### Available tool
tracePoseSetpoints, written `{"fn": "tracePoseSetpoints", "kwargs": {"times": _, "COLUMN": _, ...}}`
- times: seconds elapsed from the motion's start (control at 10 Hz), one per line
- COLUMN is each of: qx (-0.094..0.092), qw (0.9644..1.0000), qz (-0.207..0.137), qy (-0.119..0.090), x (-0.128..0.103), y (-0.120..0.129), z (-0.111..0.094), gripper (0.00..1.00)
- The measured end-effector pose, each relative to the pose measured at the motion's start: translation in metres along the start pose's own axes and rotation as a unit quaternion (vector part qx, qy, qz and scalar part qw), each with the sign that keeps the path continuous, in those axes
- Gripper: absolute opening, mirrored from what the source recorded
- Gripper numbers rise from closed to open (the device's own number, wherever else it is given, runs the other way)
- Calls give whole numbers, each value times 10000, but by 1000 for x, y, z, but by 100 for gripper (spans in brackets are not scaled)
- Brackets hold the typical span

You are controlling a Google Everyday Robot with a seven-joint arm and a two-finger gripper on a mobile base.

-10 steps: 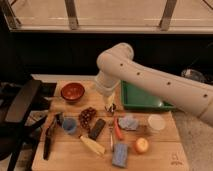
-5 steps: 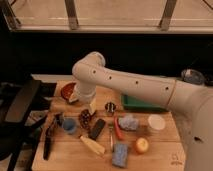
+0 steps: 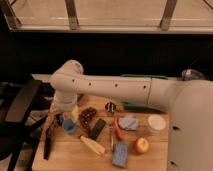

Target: Wipe table surface with brush

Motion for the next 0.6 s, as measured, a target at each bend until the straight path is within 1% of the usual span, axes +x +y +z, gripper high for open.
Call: {"fn": "tracePoseSetpoints", "kwargs": {"times": 0.6, "qx": -27, "qw": 10000, "qz": -37, "qy": -4, "x": -1, "y": 0, "z": 1, "gripper": 72}}
